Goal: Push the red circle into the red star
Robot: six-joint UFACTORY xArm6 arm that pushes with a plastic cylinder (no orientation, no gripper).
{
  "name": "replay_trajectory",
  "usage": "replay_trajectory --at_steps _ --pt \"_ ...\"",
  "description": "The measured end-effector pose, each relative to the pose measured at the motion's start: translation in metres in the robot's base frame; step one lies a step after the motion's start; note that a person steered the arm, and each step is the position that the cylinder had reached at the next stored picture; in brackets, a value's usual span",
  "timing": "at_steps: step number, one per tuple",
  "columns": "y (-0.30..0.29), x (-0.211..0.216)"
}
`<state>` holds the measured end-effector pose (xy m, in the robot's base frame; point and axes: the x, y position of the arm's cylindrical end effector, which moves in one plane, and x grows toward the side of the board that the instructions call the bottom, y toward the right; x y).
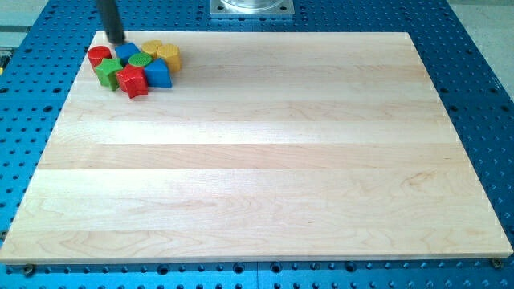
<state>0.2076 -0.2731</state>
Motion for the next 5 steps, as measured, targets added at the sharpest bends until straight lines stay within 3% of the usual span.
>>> replay_trajectory --at_steps 2,5 --pt "-0.018 0.043" --pt "-0.001 0.054"
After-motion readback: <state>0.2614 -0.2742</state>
